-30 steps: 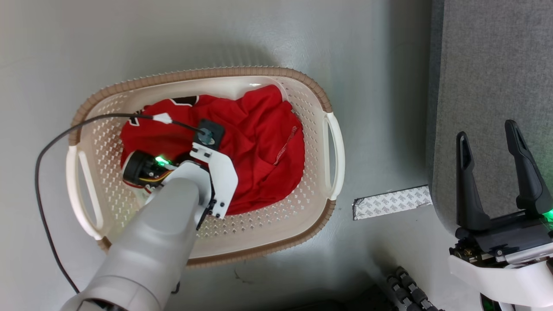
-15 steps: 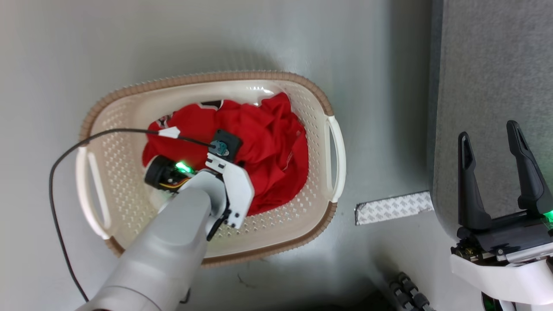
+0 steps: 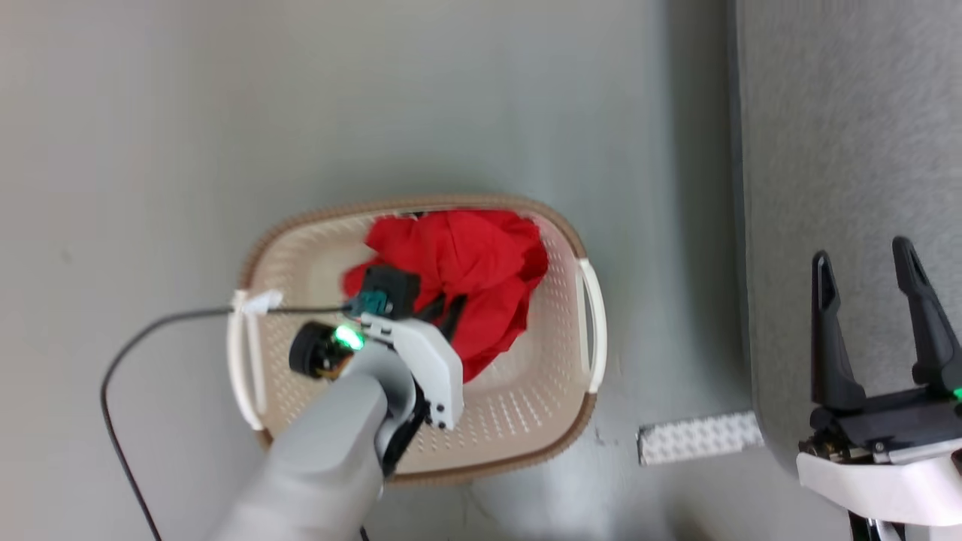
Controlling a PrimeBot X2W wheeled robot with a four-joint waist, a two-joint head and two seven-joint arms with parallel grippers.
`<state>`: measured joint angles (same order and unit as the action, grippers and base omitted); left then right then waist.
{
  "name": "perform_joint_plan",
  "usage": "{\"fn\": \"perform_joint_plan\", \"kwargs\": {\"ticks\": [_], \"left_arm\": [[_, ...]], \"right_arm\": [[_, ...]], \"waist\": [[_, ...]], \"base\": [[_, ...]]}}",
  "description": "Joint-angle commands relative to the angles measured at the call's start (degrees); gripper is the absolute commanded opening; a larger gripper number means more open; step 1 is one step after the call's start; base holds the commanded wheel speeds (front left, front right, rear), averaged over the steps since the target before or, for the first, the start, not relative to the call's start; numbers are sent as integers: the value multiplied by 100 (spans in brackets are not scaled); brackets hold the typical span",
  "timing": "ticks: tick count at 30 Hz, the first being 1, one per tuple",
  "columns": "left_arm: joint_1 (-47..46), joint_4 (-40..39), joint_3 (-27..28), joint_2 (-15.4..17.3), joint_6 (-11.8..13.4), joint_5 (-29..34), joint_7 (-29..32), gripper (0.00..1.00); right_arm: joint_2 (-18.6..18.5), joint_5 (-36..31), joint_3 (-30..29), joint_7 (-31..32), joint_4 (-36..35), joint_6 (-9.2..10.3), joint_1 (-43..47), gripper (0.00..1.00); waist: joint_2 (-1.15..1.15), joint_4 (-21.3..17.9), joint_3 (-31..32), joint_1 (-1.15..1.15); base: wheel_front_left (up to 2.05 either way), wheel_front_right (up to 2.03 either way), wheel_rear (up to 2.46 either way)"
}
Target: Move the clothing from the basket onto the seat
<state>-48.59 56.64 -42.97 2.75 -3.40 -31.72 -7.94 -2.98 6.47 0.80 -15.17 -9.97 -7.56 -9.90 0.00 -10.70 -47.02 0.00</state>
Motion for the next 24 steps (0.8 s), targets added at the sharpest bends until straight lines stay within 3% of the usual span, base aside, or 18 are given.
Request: {"fn": "perform_joint_plan", "kwargs": {"ticks": [1,9,16,24], "left_arm": [[144,-50,-16,26,35,-136,-70,0],[899,-469,-207,24,182,-999,-541,0],[1221,-488,-239,55,380,-981,-682,0],[1767,-867,-48,404,606,-862,-725,0]], "right_arm": [[14,-18,-40,4,51,15,105,100],[-92,45,-288,4,553,15,515,100],[-158,12,-350,4,869,15,875,100],[-280,10,-423,4,1331,15,1431,100]], "waist": [[0,207,507,0],[0,562,1964,0],[0,783,2860,0],[0,1107,4045,0]], "base": [[0,0,0],[0,0,0],[0,0,0],[0,0,0]]}}
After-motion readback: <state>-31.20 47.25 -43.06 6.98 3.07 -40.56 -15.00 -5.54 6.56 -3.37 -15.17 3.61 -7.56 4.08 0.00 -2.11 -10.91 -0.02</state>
